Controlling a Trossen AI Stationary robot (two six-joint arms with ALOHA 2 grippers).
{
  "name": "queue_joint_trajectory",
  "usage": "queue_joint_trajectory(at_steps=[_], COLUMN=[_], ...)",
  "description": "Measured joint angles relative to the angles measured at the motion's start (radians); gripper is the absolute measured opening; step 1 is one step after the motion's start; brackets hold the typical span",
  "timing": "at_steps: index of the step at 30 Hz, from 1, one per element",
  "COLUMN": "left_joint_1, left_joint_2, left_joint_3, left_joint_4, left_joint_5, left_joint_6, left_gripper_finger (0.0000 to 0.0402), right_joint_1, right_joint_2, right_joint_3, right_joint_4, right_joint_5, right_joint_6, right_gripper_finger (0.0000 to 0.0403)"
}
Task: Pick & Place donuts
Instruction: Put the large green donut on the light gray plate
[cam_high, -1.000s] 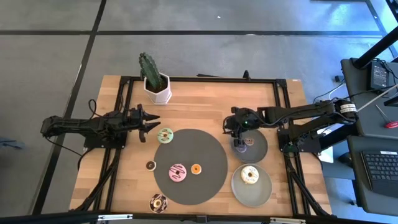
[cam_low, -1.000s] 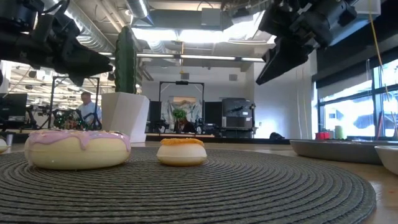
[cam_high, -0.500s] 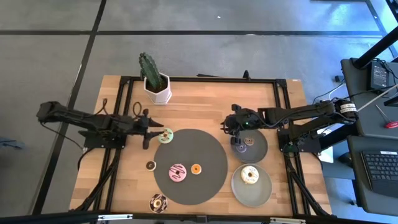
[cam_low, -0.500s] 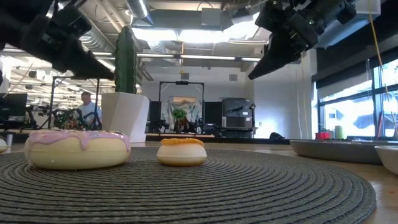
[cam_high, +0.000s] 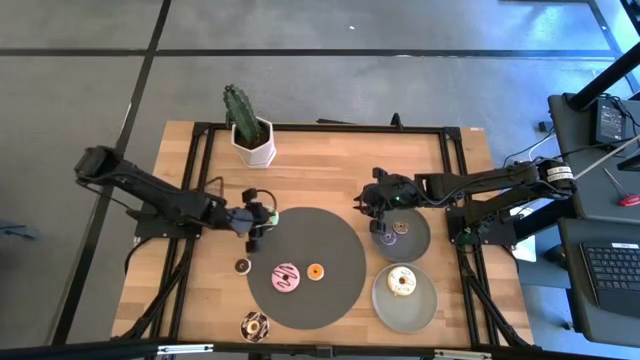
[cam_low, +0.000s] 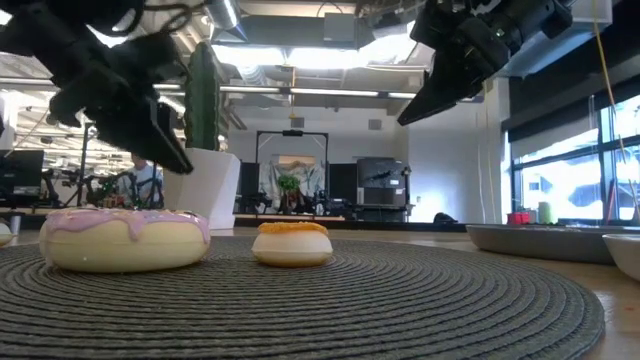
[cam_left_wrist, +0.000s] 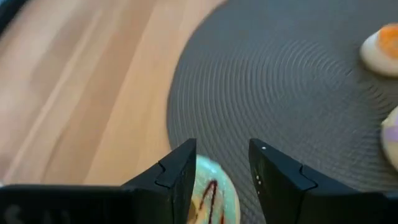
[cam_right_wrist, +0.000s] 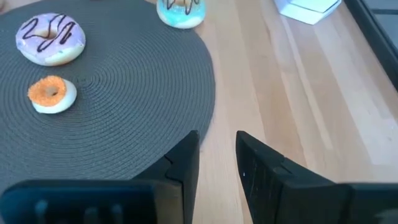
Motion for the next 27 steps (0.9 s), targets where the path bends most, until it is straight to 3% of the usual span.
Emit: queue_joint_trajectory(at_steps=[8, 20, 27], left_joint_1=[0.000, 0.008, 0.008], left_joint_2=[0.130, 0.232, 0.233], left_joint_3=[0.086, 0.088, 0.088], left_joint_4=[-0.199, -0.207, -0.208], left_joint_5=[0.000, 0.046, 0.072], left_joint_6=[-0.215, -0.304, -0.293], left_gripper_finger=[0.0143, 0.0142, 0.0091], right_joint_1=[0.000, 0.000, 0.000], right_joint_2=[0.000, 0.000, 0.000], right_joint_3=[0.000, 0.000, 0.000], right_joint_4=[0.007, 0.012, 0.012], right_joint_5=[0.004, 0.005, 0.005], right_joint_6=[-0.076, -0.081, -0.082], right_gripper_finger=[0.0108, 0.0108, 0.0108])
